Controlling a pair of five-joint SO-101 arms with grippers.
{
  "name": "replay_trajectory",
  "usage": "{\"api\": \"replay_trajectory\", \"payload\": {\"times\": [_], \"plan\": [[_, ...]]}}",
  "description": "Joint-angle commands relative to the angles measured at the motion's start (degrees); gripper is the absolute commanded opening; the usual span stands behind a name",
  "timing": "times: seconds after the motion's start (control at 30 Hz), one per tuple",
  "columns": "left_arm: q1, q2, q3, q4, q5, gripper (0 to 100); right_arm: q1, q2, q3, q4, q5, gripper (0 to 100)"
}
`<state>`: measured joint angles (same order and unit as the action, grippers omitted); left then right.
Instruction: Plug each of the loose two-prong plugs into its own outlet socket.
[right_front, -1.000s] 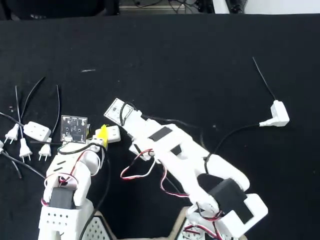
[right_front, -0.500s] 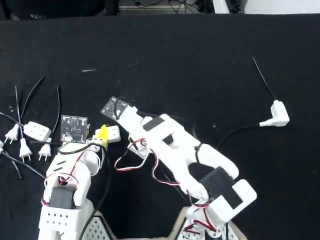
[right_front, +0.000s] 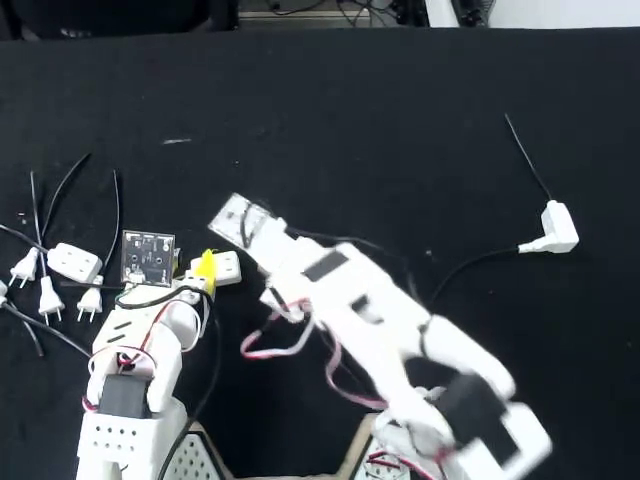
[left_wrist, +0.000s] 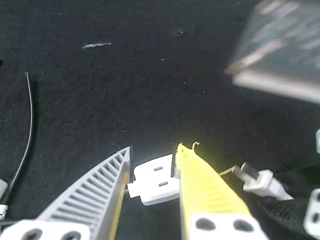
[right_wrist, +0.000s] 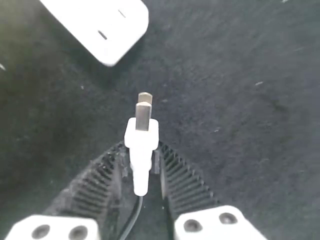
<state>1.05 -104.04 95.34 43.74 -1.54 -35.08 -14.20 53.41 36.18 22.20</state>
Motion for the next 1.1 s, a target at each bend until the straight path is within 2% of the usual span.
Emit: {"api": "replay_trajectory", "payload": {"times": [0.0, 0.17, 0.43, 0.7, 0.97, 1.07], "plan": [[-0.1, -0.4, -4.8, 1.6, 0.0, 15, -2.2, -11.5, 9.7, -12.3, -0.6, 1.1], [0.0, -0.4, -8.7, 6.1, 3.7, 15, -4.7, -15.6, 16.4, -22.2, -0.6, 1.1], [0.0, -0.4, -9.0, 6.5, 4.7, 15, -9.0, -15.8, 17.1, -27.3, -5.0, 1.1], [1.1, -0.4, -8.9, 6.6, 4.6, 15, -11.6, -16.1, 17.1, -28.6, -5.2, 1.1], [2.0, -0.4, -7.7, 6.3, 4.2, 15, -11.1, -16.7, 17.2, -28.3, -5.4, 1.1], [2.2, -0.4, -7.0, 6.2, 1.8, 15, -11.1, -20.4, 18.1, -26.8, -5.4, 1.0]]}}
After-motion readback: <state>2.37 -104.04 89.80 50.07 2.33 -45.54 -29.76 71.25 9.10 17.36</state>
